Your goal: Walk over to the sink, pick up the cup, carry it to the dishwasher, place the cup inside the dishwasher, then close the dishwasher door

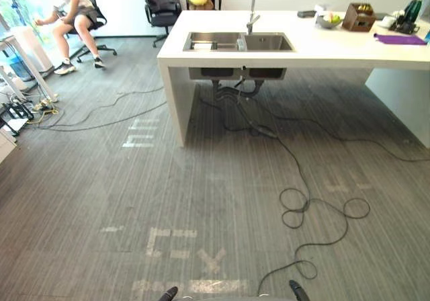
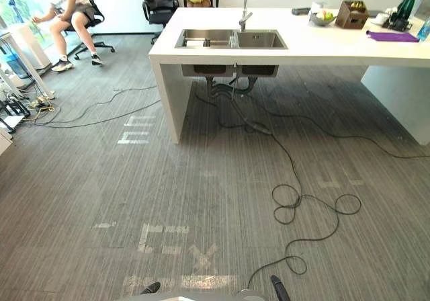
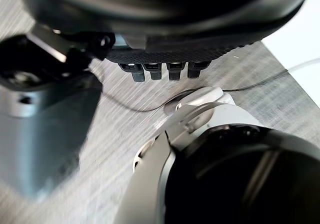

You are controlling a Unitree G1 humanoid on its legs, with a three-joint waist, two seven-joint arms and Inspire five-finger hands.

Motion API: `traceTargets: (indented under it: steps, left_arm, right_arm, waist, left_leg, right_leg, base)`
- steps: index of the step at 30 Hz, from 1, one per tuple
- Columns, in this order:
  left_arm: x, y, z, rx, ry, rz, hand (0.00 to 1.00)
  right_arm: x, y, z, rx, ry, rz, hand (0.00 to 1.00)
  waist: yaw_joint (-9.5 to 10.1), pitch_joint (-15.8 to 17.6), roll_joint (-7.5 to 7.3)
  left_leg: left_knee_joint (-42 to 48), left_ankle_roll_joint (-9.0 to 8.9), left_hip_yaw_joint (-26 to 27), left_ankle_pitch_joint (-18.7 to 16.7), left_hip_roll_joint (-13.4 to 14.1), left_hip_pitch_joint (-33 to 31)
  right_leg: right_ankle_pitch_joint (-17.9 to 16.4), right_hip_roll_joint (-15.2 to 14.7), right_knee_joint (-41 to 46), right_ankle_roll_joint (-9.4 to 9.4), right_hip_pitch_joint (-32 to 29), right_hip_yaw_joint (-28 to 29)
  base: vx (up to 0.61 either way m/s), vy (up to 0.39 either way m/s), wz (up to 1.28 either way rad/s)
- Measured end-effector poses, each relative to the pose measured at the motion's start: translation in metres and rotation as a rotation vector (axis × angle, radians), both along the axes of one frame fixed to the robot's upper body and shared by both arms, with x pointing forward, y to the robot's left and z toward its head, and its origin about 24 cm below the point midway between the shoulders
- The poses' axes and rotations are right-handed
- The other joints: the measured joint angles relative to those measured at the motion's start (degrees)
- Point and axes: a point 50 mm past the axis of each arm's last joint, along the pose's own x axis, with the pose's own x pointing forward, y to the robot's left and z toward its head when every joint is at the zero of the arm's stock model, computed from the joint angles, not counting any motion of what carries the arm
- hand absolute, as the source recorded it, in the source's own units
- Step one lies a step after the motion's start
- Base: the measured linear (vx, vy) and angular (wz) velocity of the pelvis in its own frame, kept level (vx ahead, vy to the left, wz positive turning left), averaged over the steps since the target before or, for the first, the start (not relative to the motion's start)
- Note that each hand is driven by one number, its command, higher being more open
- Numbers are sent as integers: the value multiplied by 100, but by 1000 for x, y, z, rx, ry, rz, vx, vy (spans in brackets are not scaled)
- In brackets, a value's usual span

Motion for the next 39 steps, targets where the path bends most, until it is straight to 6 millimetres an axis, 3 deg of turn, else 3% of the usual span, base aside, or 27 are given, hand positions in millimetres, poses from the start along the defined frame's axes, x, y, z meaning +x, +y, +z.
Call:
traceTargets:
  steps: [7,11,13,18,23,34,39]
  left_arm:
    - [12,-7,0,-44,-69,-6,100]
    - [26,-4,2,-14,-132,-73,100]
    - [31,-5,2,-4,-148,-67,100]
    - [53,-11,6,53,-238,-59,100]
    - [53,-12,6,74,-257,-45,100]
    - [45,-12,4,40,-198,91,100]
    - [41,-12,3,53,-162,82,100]
  right_arm:
    - [5,1,0,-45,-32,-41,100]
    - [23,1,1,-57,-94,-22,100]
    - [33,1,2,-57,-124,-18,100]
    - [86,13,11,-40,-310,69,100]
    - [113,26,19,-10,-419,142,100]
    - [105,24,16,-22,-367,151,100]
    - [84,19,10,-23,-283,129,100]
  waist:
    - [-7,7,-23]
    - [-13,120,-38]
    - [-11,124,-41]
    - [-35,135,-42]
    - [-7,135,-43]
    - [-119,135,-43]
    - [-119,126,-40]
  left_leg:
    - [-666,-57,108,192,-108,512]
    - [-726,-93,121,202,-120,658]
    - [-726,-127,151,180,-117,700]
    - [-726,-148,248,166,-107,740]
    - [-725,-218,506,119,-83,796]
    - [-704,-237,686,60,-75,878]
    - [-645,-150,750,-1,-60,874]
  right_leg:
    - [71,44,-392,76,383,-32]
    - [31,36,-443,175,563,-188]
    - [15,36,-443,205,593,-191]
    - [5,41,-433,248,594,-134]
    - [17,73,-394,252,519,125]
    - [31,97,-385,235,518,329]
    - [54,112,-407,200,515,379]
  base:
    - [68,11,-3]
    - [50,-7,12]
    - [9,-15,0]
    - [-23,-19,-7]
    - [-27,-14,-24]
    - [-19,-33,-11]
    - [-49,-34,-6]
